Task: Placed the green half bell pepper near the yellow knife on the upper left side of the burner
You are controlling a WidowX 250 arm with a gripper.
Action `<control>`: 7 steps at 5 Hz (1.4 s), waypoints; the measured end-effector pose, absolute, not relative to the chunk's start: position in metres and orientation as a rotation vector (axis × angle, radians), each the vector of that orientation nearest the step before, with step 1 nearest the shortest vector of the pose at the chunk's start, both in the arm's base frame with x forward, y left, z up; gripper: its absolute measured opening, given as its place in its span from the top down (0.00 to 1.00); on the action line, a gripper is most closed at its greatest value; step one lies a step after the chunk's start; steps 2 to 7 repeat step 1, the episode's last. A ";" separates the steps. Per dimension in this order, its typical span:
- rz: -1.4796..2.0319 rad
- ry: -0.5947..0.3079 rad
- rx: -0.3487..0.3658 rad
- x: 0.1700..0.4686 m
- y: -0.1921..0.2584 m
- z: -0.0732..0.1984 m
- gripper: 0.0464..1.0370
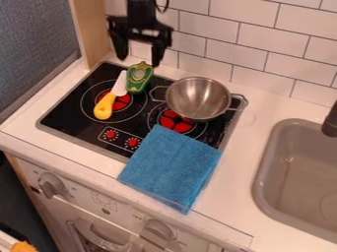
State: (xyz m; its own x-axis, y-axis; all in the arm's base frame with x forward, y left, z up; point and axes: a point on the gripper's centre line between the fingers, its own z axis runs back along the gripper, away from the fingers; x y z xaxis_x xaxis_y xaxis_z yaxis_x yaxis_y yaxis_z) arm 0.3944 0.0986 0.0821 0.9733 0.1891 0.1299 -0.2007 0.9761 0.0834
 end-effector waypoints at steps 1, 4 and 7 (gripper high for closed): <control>0.173 -0.134 0.075 0.391 0.088 0.091 0.04; 0.173 -0.134 0.075 0.391 0.088 0.091 0.04; 0.173 -0.134 0.075 0.391 0.088 0.091 0.04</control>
